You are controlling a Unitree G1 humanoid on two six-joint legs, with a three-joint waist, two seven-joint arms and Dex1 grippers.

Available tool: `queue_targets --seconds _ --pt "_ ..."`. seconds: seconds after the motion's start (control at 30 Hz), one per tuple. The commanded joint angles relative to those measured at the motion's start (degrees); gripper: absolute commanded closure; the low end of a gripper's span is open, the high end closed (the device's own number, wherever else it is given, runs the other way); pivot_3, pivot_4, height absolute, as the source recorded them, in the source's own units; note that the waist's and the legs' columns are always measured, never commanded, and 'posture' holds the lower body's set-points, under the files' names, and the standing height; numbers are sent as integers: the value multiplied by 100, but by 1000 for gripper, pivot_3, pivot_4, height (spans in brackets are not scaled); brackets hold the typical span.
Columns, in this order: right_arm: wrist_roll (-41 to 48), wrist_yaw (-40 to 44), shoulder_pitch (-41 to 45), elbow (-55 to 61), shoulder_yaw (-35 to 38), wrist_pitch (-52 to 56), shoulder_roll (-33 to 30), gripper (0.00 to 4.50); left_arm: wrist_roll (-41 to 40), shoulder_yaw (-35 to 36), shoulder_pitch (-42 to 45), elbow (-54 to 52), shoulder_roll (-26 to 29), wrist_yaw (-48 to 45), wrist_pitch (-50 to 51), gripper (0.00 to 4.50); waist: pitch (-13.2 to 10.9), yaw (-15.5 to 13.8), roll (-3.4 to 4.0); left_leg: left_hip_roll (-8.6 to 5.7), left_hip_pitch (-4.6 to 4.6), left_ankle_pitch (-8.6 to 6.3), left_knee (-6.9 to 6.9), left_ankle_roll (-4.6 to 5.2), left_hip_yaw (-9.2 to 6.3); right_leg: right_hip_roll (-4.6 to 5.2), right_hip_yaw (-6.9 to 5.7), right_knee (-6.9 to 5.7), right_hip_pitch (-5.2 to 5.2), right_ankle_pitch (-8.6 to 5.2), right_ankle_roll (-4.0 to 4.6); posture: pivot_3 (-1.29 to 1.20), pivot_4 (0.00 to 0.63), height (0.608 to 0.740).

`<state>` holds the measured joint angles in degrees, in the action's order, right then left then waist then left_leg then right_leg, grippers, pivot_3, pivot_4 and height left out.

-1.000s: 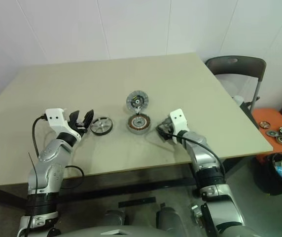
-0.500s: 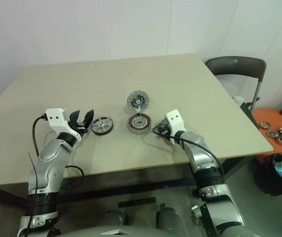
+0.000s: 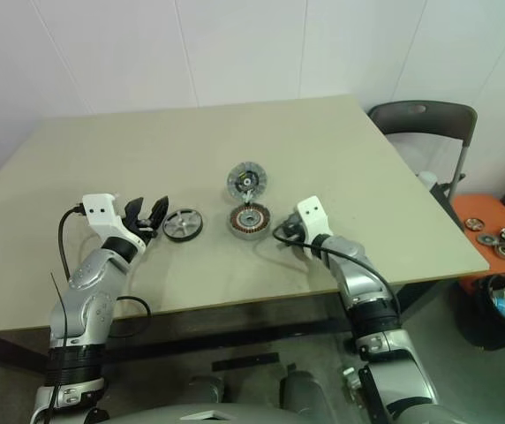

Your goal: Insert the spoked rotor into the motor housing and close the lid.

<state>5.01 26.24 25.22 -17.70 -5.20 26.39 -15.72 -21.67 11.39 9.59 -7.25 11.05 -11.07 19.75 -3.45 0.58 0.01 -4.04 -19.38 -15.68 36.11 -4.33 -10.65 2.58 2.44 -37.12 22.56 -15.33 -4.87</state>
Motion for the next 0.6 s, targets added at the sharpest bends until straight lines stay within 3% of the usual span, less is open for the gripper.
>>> queue_targets --seconds 0.03,0.6 --pt "-58 -114 11 19 61 96 -18 3815 38 40 110 -87 50 -17 -81 1253 0 -2 0 0 0 0 1 0 0 0 0 0 -1 0 0 0 0 740" --pt "301 149 249 534 35 281 410 3815 46 48 160 31 44 -60 -164 1253 -1 12 -1 1 -6 -1 -8 1 2 0 2 1 12 3 1 0 0 740"
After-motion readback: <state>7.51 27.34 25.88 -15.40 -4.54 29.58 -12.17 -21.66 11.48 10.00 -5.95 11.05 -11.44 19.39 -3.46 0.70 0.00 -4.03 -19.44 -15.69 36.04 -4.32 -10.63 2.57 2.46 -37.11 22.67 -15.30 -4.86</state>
